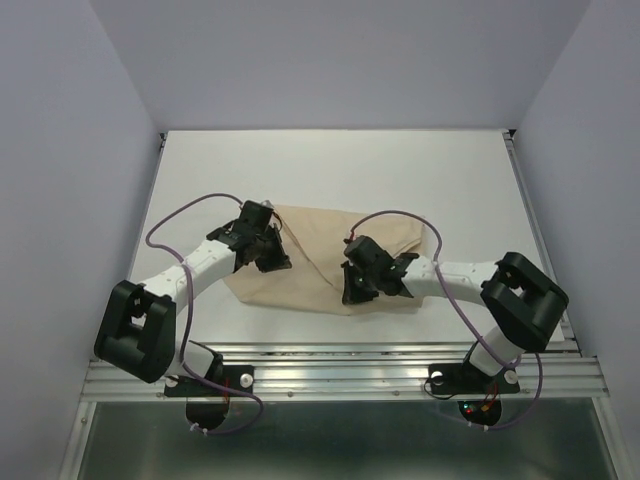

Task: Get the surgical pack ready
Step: Pack the surgical kit at the center of the board.

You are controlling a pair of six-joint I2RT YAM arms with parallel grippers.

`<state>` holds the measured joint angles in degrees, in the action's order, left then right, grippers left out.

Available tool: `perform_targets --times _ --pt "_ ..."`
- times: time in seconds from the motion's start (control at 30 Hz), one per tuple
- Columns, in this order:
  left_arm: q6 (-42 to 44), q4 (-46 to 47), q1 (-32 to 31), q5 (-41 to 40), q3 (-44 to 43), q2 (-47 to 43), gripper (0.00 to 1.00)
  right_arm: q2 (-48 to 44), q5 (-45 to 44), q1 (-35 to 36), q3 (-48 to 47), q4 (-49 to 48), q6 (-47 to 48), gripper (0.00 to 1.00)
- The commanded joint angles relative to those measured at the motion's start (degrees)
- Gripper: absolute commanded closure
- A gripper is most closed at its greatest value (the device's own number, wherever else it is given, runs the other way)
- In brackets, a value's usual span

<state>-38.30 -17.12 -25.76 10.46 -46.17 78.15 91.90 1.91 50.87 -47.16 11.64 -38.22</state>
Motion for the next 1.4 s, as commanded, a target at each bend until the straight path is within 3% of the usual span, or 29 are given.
perform_targets --times 0.0,0.17,0.33,0.47,0.9,1.2,1.37 --pt "1.8 1.2 0.1 0.5 -5.1 0.0 1.00 -4.3 0.1 -0.7 -4.0 4.3 6.0 0.99" --pt "2.0 1.8 0.0 1.8 -8.2 3.7 1.00 -8.2 -9.5 -0.1 -13.9 12.0 5.8 0.98" --pt "0.7 5.3 -2.7 5.1 -13.0 8.6 1.00 -4.8 -15.9 -3.9 -18.7 15.3 4.6 0.98" --pt "-0.1 6.2 -6.5 6.1 -20.0 15.8 1.00 -4.0 -16.6 -7.8 -20.1 15.3 3.8 0.98" --pt "-3.3 11.4 -14.0 7.0 -27.5 35.8 1.00 -11.8 -17.0 -13.3 -17.8 16.7 3.9 0.97" --pt "0.1 3.5 -14.6 1.7 -30.9 25.9 1.00 -15.1 -18.4 -13.3 -18.3 18.0 3.9 0.97" --pt "0.6 2.2 -13.1 1.3 -35.0 28.1 1.00 -15.3 -18.6 -13.3 -18.8 18.6 4.3 0.97"
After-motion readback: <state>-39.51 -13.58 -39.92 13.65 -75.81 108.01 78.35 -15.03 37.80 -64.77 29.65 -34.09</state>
